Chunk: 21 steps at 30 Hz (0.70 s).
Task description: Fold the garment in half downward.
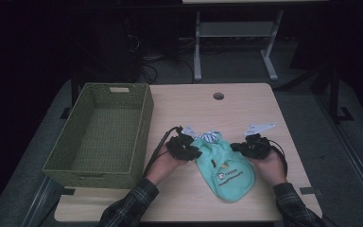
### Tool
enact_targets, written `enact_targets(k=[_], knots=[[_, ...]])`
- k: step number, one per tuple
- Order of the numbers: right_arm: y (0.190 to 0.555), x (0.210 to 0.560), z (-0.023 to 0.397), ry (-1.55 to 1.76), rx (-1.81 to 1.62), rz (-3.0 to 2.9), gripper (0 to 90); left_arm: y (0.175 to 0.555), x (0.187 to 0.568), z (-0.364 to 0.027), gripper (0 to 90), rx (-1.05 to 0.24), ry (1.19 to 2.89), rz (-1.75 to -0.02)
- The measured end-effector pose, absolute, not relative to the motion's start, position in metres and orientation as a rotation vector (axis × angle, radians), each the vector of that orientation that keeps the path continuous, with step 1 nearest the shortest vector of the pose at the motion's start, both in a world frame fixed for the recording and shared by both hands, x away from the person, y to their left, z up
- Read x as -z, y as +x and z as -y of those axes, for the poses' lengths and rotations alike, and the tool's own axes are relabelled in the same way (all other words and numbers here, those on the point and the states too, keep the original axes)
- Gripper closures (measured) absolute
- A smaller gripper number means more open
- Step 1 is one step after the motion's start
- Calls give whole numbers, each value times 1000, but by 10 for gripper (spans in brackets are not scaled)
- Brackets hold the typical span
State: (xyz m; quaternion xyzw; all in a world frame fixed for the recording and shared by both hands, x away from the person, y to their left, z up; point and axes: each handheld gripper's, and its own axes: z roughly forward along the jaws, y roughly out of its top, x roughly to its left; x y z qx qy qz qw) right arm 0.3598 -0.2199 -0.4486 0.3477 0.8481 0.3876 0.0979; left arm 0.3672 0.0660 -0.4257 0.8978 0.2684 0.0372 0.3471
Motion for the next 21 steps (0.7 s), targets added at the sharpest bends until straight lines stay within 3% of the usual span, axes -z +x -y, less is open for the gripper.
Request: enact_targets(k=[11, 21], knots=[[343, 439, 204, 951, -1197, -2543, 880, 399, 413, -71, 603, -148, 2285, -769], [344, 453, 180, 911, -1154, -2616, 880, 417, 420, -61, 550, -167, 2293, -784]])
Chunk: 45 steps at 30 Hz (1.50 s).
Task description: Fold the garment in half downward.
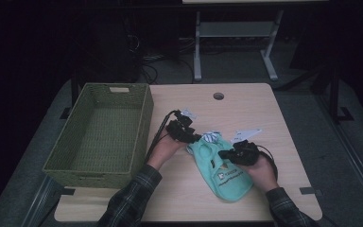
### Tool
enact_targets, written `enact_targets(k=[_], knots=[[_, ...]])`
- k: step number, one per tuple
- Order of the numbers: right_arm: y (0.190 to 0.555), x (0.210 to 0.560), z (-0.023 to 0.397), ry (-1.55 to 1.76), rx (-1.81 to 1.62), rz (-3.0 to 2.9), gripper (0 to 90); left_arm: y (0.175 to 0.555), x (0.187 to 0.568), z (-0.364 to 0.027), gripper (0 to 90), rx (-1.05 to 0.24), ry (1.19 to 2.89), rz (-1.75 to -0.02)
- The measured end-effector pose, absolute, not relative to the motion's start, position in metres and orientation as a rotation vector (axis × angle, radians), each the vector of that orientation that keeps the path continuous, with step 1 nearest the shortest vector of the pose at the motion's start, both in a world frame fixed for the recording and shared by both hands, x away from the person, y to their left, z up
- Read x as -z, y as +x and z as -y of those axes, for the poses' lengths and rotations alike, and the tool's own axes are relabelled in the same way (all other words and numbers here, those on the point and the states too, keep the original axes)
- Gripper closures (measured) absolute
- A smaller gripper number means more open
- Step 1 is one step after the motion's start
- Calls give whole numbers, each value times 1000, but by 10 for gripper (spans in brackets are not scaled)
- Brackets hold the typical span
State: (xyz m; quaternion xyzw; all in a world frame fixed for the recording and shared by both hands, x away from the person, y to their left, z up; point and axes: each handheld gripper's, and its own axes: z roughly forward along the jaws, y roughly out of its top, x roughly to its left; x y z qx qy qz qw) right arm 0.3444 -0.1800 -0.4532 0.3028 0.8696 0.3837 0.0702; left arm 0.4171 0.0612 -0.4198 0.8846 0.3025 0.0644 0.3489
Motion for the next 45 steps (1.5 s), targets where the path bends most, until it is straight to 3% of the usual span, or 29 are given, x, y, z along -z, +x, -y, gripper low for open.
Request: enact_targets(k=[13, 29, 39, 45], knots=[[347, 468, 173, 922, -1093, -2663, 881, 434, 436, -52, 497, -137, 2307, -800], [347, 469, 174, 909, -1100, -2660, 886, 429, 455, -45, 507, -136, 2433, -751], [346, 468, 173, 909, -1087, -2658, 886, 426, 455, -45, 806, -46, 2417, -720], [347, 468, 173, 917, -1088, -2657, 895, 427, 452, -48, 841, -99, 2434, -731]])
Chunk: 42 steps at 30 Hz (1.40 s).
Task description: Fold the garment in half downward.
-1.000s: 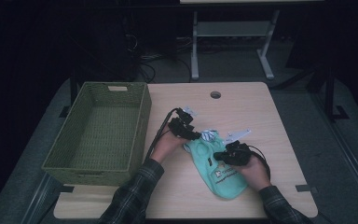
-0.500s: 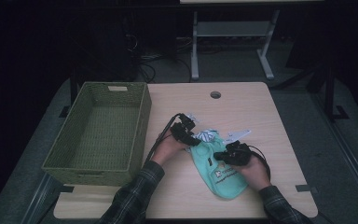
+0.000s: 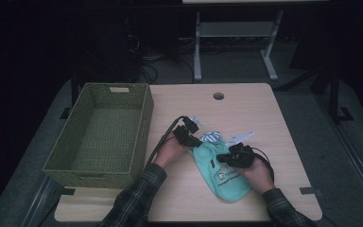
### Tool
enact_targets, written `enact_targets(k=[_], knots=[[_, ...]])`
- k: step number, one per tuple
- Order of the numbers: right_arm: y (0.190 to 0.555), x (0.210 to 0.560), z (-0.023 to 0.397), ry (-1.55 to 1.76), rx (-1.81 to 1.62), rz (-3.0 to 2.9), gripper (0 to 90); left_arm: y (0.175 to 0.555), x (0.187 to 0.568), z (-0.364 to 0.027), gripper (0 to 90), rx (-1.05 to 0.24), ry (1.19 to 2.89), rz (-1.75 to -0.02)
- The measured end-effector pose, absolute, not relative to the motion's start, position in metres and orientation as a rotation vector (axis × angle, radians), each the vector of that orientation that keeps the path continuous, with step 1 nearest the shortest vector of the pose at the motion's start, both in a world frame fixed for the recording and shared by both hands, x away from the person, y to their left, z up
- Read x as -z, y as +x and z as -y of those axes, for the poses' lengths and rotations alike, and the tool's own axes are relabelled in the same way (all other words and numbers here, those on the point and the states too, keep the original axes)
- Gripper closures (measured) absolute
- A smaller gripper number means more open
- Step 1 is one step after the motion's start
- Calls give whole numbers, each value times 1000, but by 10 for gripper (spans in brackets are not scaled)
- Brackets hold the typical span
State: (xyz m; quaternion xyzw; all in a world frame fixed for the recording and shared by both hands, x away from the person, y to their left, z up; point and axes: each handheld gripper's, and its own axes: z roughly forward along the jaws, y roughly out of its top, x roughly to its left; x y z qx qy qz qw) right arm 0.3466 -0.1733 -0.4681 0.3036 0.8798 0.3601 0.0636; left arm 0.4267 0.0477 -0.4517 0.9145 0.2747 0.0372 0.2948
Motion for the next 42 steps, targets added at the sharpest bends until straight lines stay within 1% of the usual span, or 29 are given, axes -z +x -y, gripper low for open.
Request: enact_targets(k=[4, 5, 8, 18, 20, 24, 26, 32, 36, 42], knots=[[347, 468, 173, 931, -1088, -2659, 899, 428, 444, -56, 843, -93, 2382, -754], [347, 468, 173, 932, -1088, -2660, 899, 427, 442, -56, 843, -87, 2347, -770], [347, 468, 173, 936, -1088, -2662, 899, 424, 433, -58, 843, -108, 2357, -727], [355, 468, 168, 958, -1069, -2640, 900, 407, 398, -56, 843, -148, 2287, -658], [359, 468, 167, 979, -1082, -2623, 899, 404, 393, -55, 843, -149, 2261, -660], [365, 471, 164, 992, -1103, -2583, 899, 401, 389, -55, 843, -176, 2266, -646], [362, 468, 165, 978, -1099, -2581, 898, 401, 389, -55, 843, -175, 2262, -648], [342, 454, 189, 973, -1118, -2581, 898, 402, 387, -59, 842, -198, 2259, -653], [326, 455, 207, 997, -1075, -2600, 897, 404, 387, -64, 842, -222, 2263, -664], [306, 458, 217, 1005, -1059, -2627, 897, 405, 387, -70, 841, -245, 2257, -687]])
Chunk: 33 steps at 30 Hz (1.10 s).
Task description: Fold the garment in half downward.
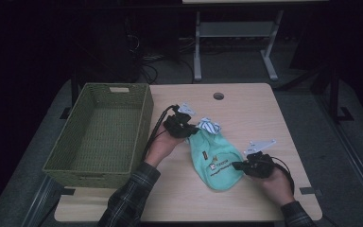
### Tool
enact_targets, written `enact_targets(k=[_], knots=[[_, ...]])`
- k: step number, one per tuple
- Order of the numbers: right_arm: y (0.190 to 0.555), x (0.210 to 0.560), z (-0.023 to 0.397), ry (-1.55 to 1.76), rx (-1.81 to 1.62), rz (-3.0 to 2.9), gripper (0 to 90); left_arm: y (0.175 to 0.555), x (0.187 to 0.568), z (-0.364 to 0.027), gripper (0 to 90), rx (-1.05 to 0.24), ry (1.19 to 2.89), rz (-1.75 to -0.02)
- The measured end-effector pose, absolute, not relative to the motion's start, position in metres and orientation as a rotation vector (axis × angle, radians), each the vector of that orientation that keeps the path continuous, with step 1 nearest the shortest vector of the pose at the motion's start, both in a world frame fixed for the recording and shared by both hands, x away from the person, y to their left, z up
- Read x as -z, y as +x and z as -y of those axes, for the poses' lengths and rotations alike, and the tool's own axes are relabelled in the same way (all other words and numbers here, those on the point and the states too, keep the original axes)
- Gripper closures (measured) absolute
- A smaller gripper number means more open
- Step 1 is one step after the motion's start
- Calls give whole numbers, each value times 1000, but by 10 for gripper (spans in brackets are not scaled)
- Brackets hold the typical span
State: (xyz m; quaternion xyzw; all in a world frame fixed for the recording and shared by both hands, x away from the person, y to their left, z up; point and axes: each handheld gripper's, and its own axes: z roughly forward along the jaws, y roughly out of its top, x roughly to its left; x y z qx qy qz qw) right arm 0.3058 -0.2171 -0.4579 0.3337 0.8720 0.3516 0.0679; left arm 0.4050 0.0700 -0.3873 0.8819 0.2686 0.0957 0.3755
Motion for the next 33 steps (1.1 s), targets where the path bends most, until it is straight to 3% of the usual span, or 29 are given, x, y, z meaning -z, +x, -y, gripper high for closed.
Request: enact_targets(k=[25, 33], knots=[[320, 465, 210, 992, -1020, -2642, 891, 366, 385, -43, 838, -239, 2318, -504], [313, 442, 228, 1013, -1100, -2568, 887, 358, 394, -34, 838, -225, 2357, -471]])
